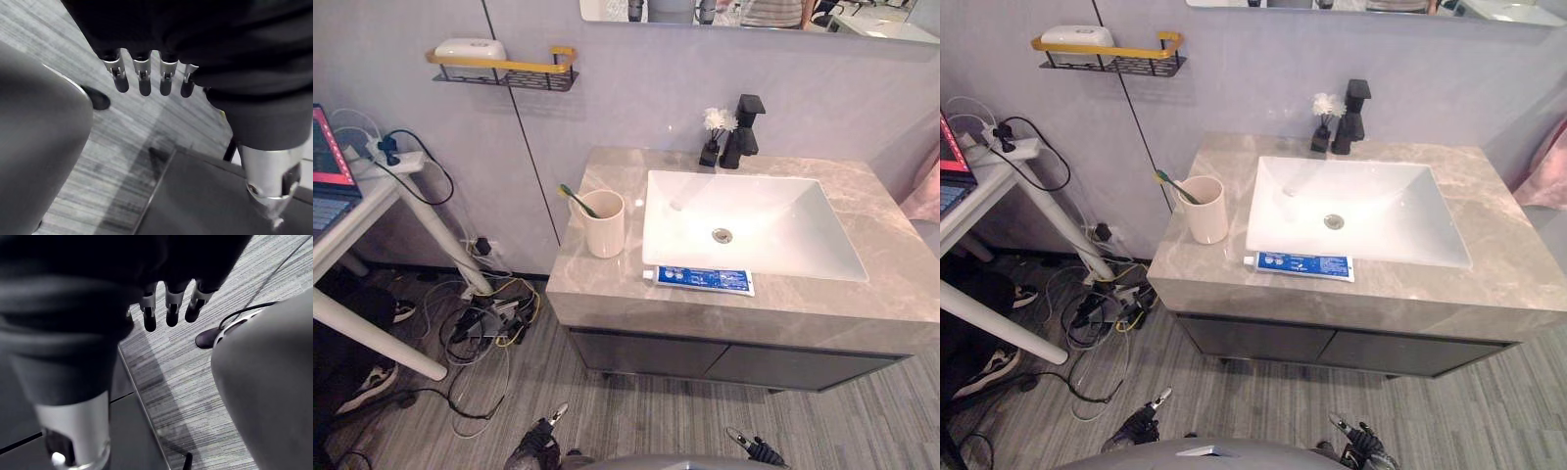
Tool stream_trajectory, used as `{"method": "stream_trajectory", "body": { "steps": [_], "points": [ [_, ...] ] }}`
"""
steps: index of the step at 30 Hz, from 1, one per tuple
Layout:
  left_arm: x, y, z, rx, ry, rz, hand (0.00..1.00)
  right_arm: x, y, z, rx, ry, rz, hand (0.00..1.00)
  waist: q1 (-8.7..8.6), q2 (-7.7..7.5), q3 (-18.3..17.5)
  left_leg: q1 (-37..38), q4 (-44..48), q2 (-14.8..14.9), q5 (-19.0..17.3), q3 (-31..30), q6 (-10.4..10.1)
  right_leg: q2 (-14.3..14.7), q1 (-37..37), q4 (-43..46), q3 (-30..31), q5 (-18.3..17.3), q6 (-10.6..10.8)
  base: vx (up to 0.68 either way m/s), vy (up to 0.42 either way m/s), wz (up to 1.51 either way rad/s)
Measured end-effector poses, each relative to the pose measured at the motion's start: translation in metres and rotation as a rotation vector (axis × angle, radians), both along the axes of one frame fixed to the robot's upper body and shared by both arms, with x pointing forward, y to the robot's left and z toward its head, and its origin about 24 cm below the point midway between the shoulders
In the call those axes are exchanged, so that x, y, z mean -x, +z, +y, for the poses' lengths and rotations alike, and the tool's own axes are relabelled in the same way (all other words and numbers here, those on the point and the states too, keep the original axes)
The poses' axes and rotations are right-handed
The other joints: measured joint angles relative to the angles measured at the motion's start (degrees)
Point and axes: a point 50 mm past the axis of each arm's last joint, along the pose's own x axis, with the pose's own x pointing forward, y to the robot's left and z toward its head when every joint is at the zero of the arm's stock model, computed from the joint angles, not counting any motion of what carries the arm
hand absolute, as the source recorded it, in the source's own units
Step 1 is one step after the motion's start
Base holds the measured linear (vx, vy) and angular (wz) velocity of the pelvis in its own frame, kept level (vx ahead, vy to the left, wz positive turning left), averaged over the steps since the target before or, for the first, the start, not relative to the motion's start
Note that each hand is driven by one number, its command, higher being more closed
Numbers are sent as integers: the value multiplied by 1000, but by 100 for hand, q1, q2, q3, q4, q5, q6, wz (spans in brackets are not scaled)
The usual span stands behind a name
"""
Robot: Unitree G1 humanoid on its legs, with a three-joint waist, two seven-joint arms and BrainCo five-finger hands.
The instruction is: Organize washtable
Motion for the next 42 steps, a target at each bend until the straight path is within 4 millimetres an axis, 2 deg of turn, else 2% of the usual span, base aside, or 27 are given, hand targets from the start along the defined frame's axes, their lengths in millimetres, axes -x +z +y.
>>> {"method": "stream_trajectory", "body": {
  "steps": [3,4,6,7,8,9,10,11,12,13,14,15,18,21,24,26,27,29,31,32,33,36,40,42],
  "points": [
    [-20,22,16,-43,174,-197,0,1,0,0,4,-2,2,0,21,12,-39,-30,-24,-6,25,-27,-3,0,0,-30,-47,6,-7,70,-18,9],
    [-41,50,31,-105,270,-370,0,2,0,0,8,4,4,0,31,18,-77,-74,-37,-11,26,-100,-2,-1,2,-32,-116,4,-11,66,-22,21],
    [-63,89,48,-189,349,-575,0,3,0,0,14,7,9,0,65,20,-121,-137,-31,-17,29,-160,0,-1,0,-61,-182,3,-13,63,-19,19],
    [-75,121,62,-280,390,-711,0,3,0,0,20,9,12,0,108,37,-131,-140,-29,-20,29,-171,1,-1,10,-67,-199,4,-14,55,-16,8],
    [-84,153,72,-386,418,-828,0,3,0,0,27,19,8,0,129,66,-160,-141,-24,-26,29,-179,1,-6,20,-66,-209,4,-14,48,-12,6],
    [-87,168,76,-433,432,-882,0,4,0,0,29,21,7,0,134,81,-182,-160,-5,-29,29,-189,1,-12,21,-64,-219,4,-14,38,-10,11],
    [-92,201,78,-536,443,-988,0,5,0,0,28,20,6,0,151,94,-190,-178,47,-33,29,-224,1,-17,54,-60,-269,4,-14,18,-7,18],
    [-95,230,75,-672,417,-1065,0,5,0,0,27,21,7,0,162,106,-194,-175,75,-32,29,-264,1,-15,105,-61,-303,-1,-20,2,-7,18],
    [-96,243,72,-719,406,-1106,0,5,0,0,27,21,9,0,167,111,-201,-175,92,-31,29,-272,1,-14,119,-58,-309,-3,-22,-26,-4,12],
    [-96,265,63,-795,383,-1183,0,7,0,-1,27,20,11,0,188,128,-212,-181,119,-31,27,-275,3,-14,129,-49,-310,-10,-31,-35,1,4],
    [-96,276,57,-833,364,-1223,0,8,0,-1,27,20,12,0,194,139,-218,-188,125,-31,25,-280,5,-14,128,-46,-313,-12,-32,-59,9,4],
    [-98,296,42,-899,313,-1307,0,8,0,-1,26,19,11,0,199,159,-225,-204,140,-29,21,-286,10,-13,123,-35,-315,-15,-33,-74,19,3],
    [-105,337,-1,-1042,91,-1531,0,9,0,-1,16,25,6,0,181,199,-249,-212,177,-28,-3,-270,36,-16,145,-7,-286,-22,-30,-102,29,-3],
    [-107,358,-33,-996,-86,-1738,0,8,0,-3,17,32,3,0,142,230,-273,-210,120,-28,-3,-255,57,-17,116,-7,-259,-50,-27,-81,25,-4],
    [-109,362,-55,-947,-259,-1819,0,8,0,-4,16,45,0,0,130,240,-277,-206,103,-28,9,-240,50,-17,107,-8,-239,-33,-13,-18,6,-2],
    [-113,356,-76,-906,-472,-1842,0,7,1,-5,14,62,-2,0,116,244,-280,-189,61,-29,65,-225,30,-17,99,-10,-220,1,-32,0,0,0],
    [-116,353,-81,-894,-525,-1838,0,7,1,-5,14,62,-2,0,110,246,-281,-175,54,-29,81,-221,19,-16,98,-10,-216,13,-15,0,0,0],
    [-134,336,-106,-874,-790,-1791,0,6,1,-5,13,67,-4,0,77,246,-281,-165,21,-28,121,-215,12,-13,81,-9,-205,32,-19,34,0,2],
    [-148,320,-121,-885,-983,-1722,0,3,1,-5,6,72,-12,0,-2,248,-282,-165,22,-29,133,-161,10,-13,40,-9,-142,36,-20,35,-1,-15],
    [-154,313,-125,-890,-1062,-1684,0,0,2,-5,6,75,-23,0,-39,254,-279,-112,13,-29,130,-114,12,-11,13,-21,-114,47,-28,57,-9,-24],
    [-165,299,-128,-898,-1165,-1602,0,-4,3,-5,3,80,-31,0,-147,267,-274,-105,-14,-30,130,-92,12,-7,16,-72,-100,84,-40,56,-12,-16],
    [-180,276,-127,-928,-1273,-1443,0,-11,5,-5,9,98,-56,0,-329,275,-260,-106,-47,-30,127,-74,12,0,2,-120,-95,105,-43,38,-9,-5],
    [-186,248,-131,-932,-1386,-1295,0,-9,5,-6,11,96,-49,0,-343,280,-233,-104,-70,-30,113,-39,22,8,15,-206,-93,137,-63,44,-11,-3],
    [-187,226,-136,-929,-1486,-1190,0,-10,5,-7,9,94,-45,0,-347,293,-206,-103,-70,-31,105,-29,24,8,26,-221,-99,137,-67,16,-3,0]
  ]
}}
